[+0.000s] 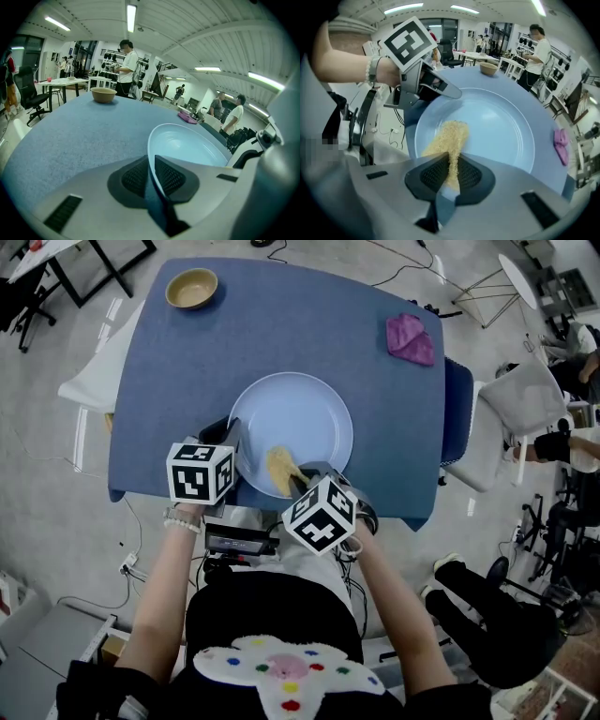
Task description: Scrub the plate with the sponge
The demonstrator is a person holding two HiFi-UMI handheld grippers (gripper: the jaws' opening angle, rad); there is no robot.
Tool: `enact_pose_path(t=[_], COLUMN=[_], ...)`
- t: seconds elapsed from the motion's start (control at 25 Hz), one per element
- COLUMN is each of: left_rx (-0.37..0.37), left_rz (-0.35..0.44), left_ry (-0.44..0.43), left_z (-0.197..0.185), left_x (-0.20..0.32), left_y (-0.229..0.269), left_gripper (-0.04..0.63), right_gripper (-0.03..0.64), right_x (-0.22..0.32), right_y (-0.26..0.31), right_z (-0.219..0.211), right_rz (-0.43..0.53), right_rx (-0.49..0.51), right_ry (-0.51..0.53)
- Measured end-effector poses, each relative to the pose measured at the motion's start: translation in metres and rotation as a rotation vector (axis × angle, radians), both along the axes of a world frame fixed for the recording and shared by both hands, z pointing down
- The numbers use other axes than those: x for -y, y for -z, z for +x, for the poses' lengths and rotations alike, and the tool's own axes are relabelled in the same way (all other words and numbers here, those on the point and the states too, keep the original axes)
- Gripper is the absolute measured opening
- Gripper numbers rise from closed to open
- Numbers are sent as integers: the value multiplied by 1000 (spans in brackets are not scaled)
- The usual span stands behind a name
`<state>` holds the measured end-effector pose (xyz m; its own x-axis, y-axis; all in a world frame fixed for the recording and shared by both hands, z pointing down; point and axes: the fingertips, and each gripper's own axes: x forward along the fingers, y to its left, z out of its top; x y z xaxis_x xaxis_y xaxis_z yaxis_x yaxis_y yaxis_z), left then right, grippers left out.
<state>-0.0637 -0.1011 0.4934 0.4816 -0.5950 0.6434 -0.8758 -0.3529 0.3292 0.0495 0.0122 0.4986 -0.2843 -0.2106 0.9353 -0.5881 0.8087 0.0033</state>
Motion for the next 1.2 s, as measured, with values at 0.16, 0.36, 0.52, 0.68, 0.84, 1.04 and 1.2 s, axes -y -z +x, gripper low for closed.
enact_pose_path(t=[0.16,0.36,0.52,0.68,0.84,1.04,1.2], left_rx=[22,50,83,90,139,86,65], left_rz=[0,36,100,197,315,385,408], left_ry=[-9,-16,-40,-45,-75,-97,-124], left_z=[0,-6,-9,-8,-5,5,8], left_x=[-3,-5,-6,-3,5,-1,-15], left_y=[0,11,32,69,108,148,171], left_gripper=[55,55,54,28,11,11,11], right_gripper=[41,43,43,43,43,43,43], right_x=[8,35,49,56,59,58,55], right_y=[14,40,60,85,106,128,144], right_z=[-17,-5,14,25,38,45,52], right_rz=[11,144,269,363,441,497,540], right_rx=[174,289,320,359,385,421,428], right_ry=[-118,-268,-334,-370,-408,-439,-445])
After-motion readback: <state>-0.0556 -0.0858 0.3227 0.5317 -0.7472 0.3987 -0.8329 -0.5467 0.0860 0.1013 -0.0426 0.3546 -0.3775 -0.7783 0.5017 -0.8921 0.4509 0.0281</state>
